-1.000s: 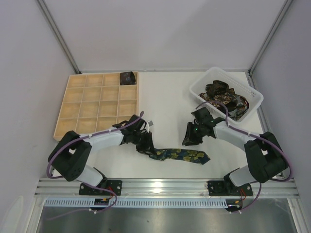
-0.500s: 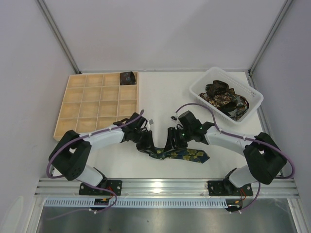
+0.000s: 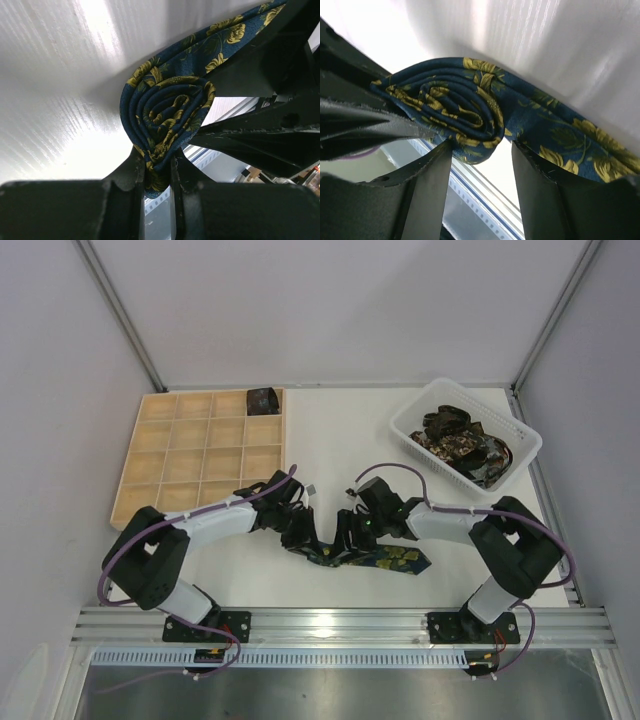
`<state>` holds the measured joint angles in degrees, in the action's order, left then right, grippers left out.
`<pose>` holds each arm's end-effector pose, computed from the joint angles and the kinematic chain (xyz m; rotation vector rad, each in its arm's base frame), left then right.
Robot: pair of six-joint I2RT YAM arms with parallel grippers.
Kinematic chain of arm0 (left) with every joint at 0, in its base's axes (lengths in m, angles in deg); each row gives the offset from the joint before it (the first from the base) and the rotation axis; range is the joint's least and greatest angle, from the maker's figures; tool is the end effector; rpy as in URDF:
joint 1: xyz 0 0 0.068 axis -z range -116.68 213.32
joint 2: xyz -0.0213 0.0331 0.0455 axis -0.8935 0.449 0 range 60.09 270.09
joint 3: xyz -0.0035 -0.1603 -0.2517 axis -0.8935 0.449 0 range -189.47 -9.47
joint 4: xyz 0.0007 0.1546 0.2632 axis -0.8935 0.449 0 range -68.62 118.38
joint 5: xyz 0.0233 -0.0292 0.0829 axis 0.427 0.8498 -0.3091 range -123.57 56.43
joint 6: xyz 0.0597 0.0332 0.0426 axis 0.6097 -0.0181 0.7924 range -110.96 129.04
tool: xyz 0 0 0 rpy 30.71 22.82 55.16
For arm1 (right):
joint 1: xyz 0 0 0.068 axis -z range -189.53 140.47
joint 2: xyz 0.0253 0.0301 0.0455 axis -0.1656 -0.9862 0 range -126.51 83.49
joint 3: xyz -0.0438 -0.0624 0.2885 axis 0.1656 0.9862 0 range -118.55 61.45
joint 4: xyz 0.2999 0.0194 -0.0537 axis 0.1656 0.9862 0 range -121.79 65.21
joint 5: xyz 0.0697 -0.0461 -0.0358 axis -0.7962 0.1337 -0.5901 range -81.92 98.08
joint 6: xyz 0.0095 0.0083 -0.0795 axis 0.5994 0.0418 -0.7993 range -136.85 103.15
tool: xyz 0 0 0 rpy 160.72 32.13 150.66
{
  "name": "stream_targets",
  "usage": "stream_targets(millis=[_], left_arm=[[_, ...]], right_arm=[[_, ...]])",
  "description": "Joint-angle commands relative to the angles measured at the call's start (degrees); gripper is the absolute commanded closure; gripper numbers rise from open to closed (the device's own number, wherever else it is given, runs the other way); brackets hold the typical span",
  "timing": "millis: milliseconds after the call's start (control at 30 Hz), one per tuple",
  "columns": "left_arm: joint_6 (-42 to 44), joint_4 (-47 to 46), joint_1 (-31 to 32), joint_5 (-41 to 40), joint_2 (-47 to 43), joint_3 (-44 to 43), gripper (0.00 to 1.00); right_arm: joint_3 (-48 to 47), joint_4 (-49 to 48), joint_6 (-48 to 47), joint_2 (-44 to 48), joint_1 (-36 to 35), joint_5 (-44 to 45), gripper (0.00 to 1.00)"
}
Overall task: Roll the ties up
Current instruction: Roll the tie
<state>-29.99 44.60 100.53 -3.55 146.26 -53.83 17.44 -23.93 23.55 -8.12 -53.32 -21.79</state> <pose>0.2293 -0.2179 0.1320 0.1283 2.9498 -1.0243 0.2252 0.2638 0.1185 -0.3164 2.8055 1.1431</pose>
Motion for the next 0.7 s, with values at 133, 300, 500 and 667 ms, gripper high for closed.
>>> stream_targets(millis=[133,300,500,667], left_arm=[[-0.7,-2.0,0.0,0.8,0.7,-1.4,1.0],[-0.2,-2.3,0.0,1.0,0.8,-0.7,0.99],[0.5,-2.0,0.0,1.0,1.5,-0.6,0.97],[1.7,-0.1,0.0,-0.1,1.4,-0.4,0.64]], right_arm=[[0.9,-10.1,3.6,-3.5,0.1,-0.7,0.44],[1.3,-13.6,4.6,-3.5,0.2,-1.6,0.49],[1.0,-14.7,5.6,-3.6,0.7,-2.3,0.66],[-1.9,-9.4,3.9,-2.4,0.5,-1.3,0.83]])
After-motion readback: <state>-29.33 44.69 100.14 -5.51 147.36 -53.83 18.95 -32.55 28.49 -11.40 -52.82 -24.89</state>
